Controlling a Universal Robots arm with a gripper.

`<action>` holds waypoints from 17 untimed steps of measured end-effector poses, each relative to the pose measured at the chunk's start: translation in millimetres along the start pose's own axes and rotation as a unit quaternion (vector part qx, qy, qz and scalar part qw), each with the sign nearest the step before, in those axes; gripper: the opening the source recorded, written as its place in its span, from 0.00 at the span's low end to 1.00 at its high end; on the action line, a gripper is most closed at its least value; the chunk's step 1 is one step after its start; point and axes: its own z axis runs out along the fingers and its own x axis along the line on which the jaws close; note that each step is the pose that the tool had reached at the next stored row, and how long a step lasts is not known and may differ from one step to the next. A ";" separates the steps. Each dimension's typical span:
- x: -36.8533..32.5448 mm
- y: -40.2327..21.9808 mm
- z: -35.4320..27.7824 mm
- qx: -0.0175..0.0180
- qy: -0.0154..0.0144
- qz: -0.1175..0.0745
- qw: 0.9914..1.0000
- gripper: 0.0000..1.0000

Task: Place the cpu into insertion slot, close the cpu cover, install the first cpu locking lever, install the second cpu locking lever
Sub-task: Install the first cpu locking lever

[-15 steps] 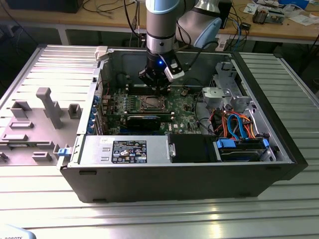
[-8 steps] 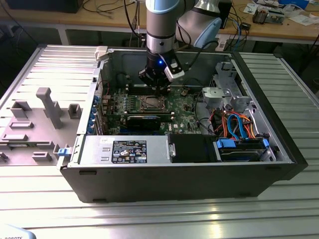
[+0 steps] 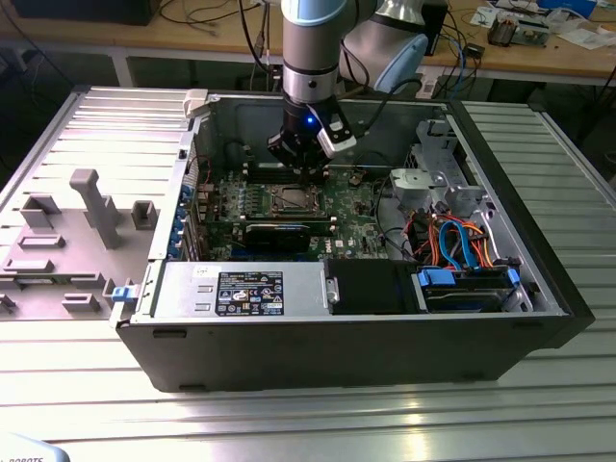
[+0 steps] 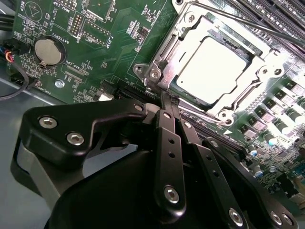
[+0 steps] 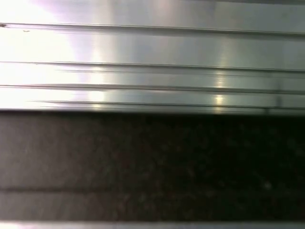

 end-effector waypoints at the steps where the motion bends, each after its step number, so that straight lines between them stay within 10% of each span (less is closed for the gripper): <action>1: 0.0 0.0 0.3 0.001 0.000 0.000 1.000 0.11; 10: 0.0 -0.1 2.8 0.010 0.000 0.000 1.000 0.11; 17: 0.1 0.2 4.0 0.009 0.000 0.000 1.000 0.11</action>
